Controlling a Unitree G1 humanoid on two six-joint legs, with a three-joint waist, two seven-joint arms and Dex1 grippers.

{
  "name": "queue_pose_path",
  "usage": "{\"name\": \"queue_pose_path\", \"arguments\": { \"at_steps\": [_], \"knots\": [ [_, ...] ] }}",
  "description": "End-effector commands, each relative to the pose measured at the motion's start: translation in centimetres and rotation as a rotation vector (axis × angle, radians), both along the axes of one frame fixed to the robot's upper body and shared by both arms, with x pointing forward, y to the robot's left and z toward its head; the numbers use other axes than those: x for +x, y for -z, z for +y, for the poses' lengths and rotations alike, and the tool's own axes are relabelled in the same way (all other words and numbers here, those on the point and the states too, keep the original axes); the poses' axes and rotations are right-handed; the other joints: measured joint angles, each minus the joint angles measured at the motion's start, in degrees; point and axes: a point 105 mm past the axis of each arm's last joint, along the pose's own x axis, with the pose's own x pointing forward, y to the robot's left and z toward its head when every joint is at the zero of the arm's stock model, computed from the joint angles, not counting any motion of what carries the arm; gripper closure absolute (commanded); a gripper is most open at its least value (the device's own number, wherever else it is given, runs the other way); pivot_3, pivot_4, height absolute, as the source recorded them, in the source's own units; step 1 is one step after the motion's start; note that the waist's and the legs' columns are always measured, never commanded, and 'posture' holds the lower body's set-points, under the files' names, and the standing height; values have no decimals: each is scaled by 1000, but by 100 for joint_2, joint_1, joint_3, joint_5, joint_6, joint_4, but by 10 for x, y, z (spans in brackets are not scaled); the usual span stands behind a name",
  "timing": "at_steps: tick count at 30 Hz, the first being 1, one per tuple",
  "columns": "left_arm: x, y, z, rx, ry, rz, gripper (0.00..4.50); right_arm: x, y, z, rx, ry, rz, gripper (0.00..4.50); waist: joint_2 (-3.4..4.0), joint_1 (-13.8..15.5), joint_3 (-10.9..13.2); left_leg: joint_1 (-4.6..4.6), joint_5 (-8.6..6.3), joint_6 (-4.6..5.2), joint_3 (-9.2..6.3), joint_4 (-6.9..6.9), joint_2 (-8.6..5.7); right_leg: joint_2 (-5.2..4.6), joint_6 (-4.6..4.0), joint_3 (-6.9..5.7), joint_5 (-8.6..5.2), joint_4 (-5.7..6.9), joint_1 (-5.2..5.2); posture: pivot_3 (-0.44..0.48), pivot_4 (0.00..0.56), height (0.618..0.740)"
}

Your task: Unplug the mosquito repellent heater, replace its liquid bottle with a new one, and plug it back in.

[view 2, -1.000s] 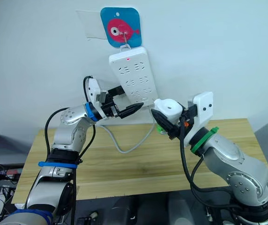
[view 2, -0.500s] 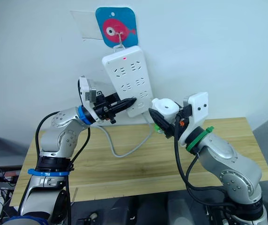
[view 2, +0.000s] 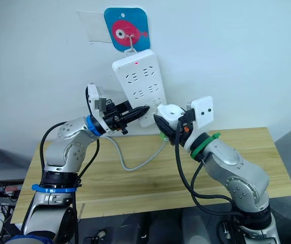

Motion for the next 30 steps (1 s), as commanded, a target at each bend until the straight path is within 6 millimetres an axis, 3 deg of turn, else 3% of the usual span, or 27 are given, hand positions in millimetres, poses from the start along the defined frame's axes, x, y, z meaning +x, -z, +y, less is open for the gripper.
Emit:
{"name": "queue_pose_path", "arguments": {
  "at_steps": [1, 30],
  "knots": [
    [-10, -9, -6, 15, 42, -57, 3134, -3, -14, 3, 13, 3, -65, 1505, 0, 0, 0, 0, 0, 0, 0, 0, 0, 0, 0, 0, 0, 0, 0, -130, 240, 740],
    [-15, -6, -9, 21, 60, -52, 3134, -5, -21, 14, 40, -20, -90, 1505, 1, -3, -1, 0, 7, -12, 6, -5, 0, -1, 0, 4, 0, 1, -7, -126, 233, 740]
  ]
}}
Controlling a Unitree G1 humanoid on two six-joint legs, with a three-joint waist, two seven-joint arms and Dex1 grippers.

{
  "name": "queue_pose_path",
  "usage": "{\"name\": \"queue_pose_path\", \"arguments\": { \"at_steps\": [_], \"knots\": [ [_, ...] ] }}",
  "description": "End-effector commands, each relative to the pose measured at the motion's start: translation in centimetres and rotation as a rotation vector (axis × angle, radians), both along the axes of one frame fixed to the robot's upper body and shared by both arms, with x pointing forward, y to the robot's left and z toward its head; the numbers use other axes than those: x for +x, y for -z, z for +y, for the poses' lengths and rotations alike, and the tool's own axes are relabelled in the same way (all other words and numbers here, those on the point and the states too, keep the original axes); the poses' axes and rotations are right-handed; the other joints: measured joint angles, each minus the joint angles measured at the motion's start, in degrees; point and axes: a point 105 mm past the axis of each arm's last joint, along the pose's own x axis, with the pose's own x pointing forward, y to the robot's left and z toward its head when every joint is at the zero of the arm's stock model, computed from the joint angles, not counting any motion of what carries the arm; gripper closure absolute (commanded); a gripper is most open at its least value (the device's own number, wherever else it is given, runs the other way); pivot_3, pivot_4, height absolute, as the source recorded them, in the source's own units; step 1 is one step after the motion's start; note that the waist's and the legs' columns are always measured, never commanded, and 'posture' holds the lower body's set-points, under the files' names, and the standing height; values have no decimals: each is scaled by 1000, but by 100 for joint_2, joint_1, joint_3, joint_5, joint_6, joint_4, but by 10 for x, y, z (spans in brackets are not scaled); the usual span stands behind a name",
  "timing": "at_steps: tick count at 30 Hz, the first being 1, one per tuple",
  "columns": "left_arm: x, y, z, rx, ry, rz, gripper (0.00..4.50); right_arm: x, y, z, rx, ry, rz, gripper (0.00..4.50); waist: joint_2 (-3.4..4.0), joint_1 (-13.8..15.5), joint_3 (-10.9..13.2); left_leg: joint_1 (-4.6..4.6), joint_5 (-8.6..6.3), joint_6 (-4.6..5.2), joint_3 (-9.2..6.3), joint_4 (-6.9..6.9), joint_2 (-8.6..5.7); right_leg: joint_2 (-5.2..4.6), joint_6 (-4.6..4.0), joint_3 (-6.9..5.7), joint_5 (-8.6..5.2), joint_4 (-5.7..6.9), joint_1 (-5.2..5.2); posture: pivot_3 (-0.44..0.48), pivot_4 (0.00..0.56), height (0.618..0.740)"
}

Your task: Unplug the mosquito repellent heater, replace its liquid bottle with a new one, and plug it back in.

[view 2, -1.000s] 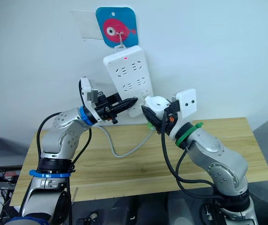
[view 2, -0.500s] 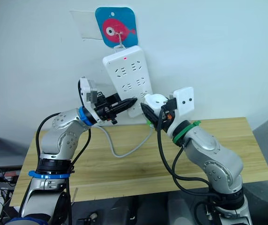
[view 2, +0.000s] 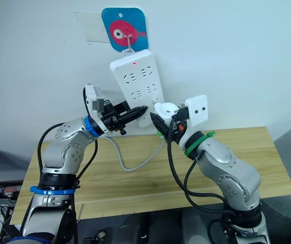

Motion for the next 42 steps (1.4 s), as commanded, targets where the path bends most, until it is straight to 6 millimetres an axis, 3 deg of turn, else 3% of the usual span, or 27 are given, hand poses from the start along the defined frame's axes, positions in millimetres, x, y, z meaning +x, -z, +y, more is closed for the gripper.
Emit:
{"name": "queue_pose_path", "arguments": {
  "at_steps": [1, 10, 27, 42],
  "knots": [
    [-12, -7, -11, 19, 69, -51, 3134, -8, -17, 3, 30, -21, -76, 1505, 0, 0, 0, 0, 0, 0, 0, 0, 0, 0, 0, 0, 0, 1, 0, -126, 233, 740],
    [-11, -7, -11, 22, 71, -48, 3134, -11, -15, 6, 30, -30, -81, 1505, 0, -6, 0, 0, 1, -1, 2, -1, 0, -1, 0, 1, 0, 0, -1, -131, 244, 740],
    [-24, -6, -19, 33, 186, -10, 3134, 13, -6, 19, -33, -9, -155, 1505, 0, -82, 0, 1, -4, 7, 22, 3, 1, -1, 0, 14, 0, 29, -17, -136, 256, 740],
    [-25, -4, -20, 50, 196, -28, 3134, 12, -7, 24, -85, -1, -162, 1505, 0, -84, 0, 0, -5, 9, 42, 0, 4, -5, 0, 23, 0, 46, -41, -138, 259, 740]
  ]
}}
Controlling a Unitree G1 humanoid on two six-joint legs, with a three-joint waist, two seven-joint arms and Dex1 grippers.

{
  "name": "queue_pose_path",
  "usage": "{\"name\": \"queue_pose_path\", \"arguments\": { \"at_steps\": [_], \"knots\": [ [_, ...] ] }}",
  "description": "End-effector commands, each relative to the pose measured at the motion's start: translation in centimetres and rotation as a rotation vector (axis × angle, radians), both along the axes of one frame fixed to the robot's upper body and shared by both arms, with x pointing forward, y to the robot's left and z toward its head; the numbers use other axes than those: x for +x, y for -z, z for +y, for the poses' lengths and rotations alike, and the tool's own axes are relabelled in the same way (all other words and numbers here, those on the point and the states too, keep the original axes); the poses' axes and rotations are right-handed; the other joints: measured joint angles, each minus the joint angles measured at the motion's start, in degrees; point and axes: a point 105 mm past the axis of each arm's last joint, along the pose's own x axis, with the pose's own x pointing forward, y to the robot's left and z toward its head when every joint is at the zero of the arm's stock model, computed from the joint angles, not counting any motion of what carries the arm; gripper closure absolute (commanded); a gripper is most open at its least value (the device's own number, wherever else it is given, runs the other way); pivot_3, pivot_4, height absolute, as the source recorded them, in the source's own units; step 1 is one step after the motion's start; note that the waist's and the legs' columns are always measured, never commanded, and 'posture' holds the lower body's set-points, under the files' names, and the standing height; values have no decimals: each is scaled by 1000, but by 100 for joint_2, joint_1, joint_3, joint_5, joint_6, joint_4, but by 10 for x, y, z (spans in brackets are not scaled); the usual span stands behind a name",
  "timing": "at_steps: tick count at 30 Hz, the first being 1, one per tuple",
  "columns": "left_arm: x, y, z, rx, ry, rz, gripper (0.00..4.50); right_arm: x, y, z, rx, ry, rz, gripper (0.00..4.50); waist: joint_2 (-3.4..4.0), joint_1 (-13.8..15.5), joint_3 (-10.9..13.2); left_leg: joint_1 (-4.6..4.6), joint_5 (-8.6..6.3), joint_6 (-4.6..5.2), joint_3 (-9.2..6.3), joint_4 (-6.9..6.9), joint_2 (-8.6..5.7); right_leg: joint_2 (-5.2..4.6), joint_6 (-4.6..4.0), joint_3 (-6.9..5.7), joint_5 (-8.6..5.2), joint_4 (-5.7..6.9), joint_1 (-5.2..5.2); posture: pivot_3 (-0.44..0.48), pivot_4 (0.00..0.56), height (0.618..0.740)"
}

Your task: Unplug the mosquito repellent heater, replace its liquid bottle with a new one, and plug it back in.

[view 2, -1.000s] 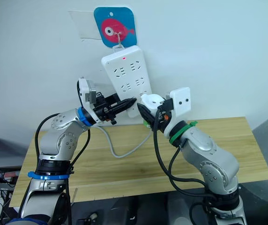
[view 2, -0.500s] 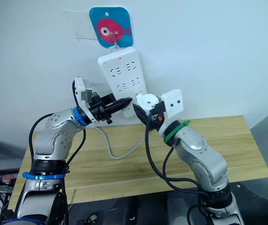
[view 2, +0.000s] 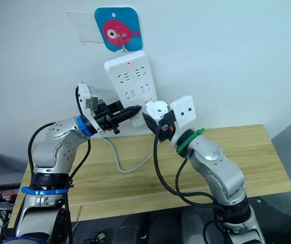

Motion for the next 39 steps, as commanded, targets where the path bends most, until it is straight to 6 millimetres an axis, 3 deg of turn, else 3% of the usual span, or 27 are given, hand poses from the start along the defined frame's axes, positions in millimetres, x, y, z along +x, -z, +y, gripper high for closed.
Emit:
{"name": "queue_pose_path", "arguments": {
  "at_steps": [1, 8, 12, 23, 39],
  "knots": [
    [-27, -4, -34, 21, 231, -54, 3134, -1, -13, 5, 22, -1, -36, 1505, 0, 0, 0, 0, 0, 0, 1, 0, 0, 0, 0, 0, 0, 0, 0, -138, 259, 740],
    [-28, -5, -34, 19, 239, -53, 3134, 2, -18, 4, 167, 8, 42, 1505, -4, -4, -2, -3, 0, 0, 3, -1, 2, -1, 0, 0, 0, 4, -7, -138, 249, 740],
    [-30, -4, -35, 20, 248, -50, 3134, 0, -17, 8, 67, -9, -22, 1505, -4, -6, -2, -4, 2, -4, 8, -1, -3, -6, 0, 1, 0, 5, -9, -138, 245, 740],
    [-35, -6, -38, 3, 280, -42, 3134, 5, -18, 14, 16, 18, -67, 1505, -7, -7, -5, -3, 7, -13, 10, -2, -1, -7, 0, -1, 0, 8, -11, -132, 230, 740],
    [-44, -8, -42, 1, 320, -41, 3134, 12, -14, 15, 34, 17, -42, 1505, -11, -26, -33, -2, 9, -16, 17, -2, 2, -7, 0, -2, 0, 23, -20, -123, 220, 740]
  ]
}}
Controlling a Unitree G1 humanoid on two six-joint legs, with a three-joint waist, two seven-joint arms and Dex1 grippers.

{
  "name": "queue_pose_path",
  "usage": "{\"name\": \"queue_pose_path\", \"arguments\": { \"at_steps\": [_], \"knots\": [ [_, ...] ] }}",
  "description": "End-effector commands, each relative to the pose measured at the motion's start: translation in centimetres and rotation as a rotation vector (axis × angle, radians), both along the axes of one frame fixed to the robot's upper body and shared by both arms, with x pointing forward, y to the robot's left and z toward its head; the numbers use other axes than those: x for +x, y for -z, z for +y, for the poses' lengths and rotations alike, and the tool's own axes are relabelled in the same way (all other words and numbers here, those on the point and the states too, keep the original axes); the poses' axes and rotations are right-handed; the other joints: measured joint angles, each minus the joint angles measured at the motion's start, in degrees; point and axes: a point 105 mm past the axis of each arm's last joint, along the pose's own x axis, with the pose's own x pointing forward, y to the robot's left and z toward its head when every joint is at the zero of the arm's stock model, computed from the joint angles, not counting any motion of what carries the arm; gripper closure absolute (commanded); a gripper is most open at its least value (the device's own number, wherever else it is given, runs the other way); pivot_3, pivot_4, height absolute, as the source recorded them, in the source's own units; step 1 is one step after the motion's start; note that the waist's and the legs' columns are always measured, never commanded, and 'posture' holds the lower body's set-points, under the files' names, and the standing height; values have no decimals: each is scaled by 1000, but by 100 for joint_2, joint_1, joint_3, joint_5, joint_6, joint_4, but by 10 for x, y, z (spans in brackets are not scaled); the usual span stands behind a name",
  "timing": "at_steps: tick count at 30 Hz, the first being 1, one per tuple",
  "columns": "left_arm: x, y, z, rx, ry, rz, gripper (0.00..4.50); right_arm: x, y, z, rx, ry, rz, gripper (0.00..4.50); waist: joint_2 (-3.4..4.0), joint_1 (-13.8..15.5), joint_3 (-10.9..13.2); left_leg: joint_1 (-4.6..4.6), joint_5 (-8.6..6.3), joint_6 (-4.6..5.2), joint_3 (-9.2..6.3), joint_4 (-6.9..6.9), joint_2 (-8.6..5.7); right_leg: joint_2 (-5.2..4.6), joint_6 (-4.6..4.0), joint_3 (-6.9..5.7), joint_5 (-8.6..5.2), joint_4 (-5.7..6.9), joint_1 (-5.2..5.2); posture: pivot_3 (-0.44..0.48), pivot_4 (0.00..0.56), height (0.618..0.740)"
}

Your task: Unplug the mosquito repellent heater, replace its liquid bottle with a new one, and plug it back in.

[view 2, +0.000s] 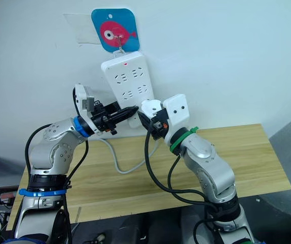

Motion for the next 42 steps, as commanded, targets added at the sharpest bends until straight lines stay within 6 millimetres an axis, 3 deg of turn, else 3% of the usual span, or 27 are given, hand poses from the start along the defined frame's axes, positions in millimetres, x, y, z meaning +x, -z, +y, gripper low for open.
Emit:
{"name": "queue_pose_path", "arguments": {
  "at_steps": [1, 19, 36, 40, 42],
  "knots": [
    [-42, -11, -48, 3, 324, -71, 3134, 7, -15, 4, 18, 20, -55, 1505, 0, 0, -1, 0, 0, 0, 0, 0, 0, 0, 0, 0, 0, 0, 0, -125, 226, 740],
    [-39, -11, -49, 15, 322, -71, 3134, 12, -12, 10, 7, 21, -43, 1505, 0, -17, -1, 1, 0, 0, 2, 1, 1, 0, 0, 1, 0, 7, -2, -132, 240, 740],
    [-31, -9, -46, 28, 284, -77, 3134, 0, -8, -2, -39, 21, -6, 1505, -1, 11, -1, 1, -7, 13, 0, 1, -1, -2, 0, -2, 0, 5, 0, -139, 253, 740],
    [-29, -8, -46, 29, 281, -76, 3134, -1, -8, -4, -29, 23, 5, 86, -1, 27, -1, 1, -8, 13, -3, 1, -3, -4, 0, -6, 0, 4, 2, -142, 254, 740],
    [-28, -7, -45, 32, 275, -82, 3134, -3, -6, -8, -36, 26, 9, 38, -1, 40, -2, 0, -8, 13, -3, 1, -6, -10, 0, -7, 0, 1, 3, -144, 257, 740]
  ]
}}
